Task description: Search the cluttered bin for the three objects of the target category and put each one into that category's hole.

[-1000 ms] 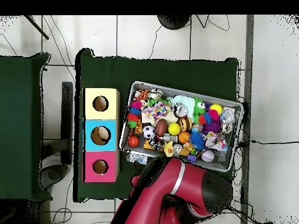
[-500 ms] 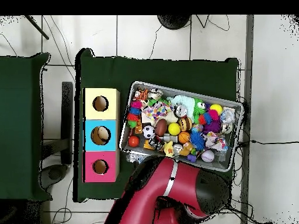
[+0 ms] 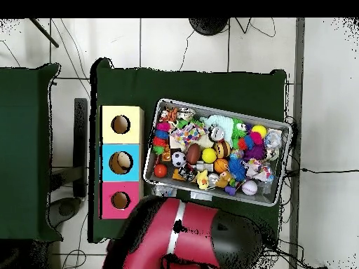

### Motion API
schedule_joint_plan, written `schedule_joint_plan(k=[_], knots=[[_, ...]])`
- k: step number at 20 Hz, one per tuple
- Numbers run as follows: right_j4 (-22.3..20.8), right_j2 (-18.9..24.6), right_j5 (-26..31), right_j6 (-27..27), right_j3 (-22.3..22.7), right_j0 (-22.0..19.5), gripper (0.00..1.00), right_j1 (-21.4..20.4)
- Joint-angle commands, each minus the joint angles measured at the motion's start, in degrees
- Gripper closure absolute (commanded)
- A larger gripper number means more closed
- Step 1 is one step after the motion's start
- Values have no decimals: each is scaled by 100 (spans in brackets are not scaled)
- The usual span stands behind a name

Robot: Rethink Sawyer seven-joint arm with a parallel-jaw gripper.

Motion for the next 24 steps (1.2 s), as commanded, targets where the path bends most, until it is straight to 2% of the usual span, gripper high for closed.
schedule_joint_plan(k=[1, 4, 7, 11, 13, 15, 19, 24], knots=[[1326, 155, 3326, -149, 1495, 775, 0, -1304], [1516, 333, 3898, 184, 1565, 1188, 0, -1946], [1655, 453, 4247, 560, 1449, 1590, 0, -2267], [1870, 592, 4421, 806, 988, 1979, 0, -2306], [1954, 716, 4605, 835, 804, 2005, 0, -2328], [2030, 674, 4847, 681, 540, 2149, 0, -2485], [1990, 387, 5857, -39, -90, 2333, 0, -2961], [1824, 290, 6678, -290, -716, 2336, 0, -3093]])
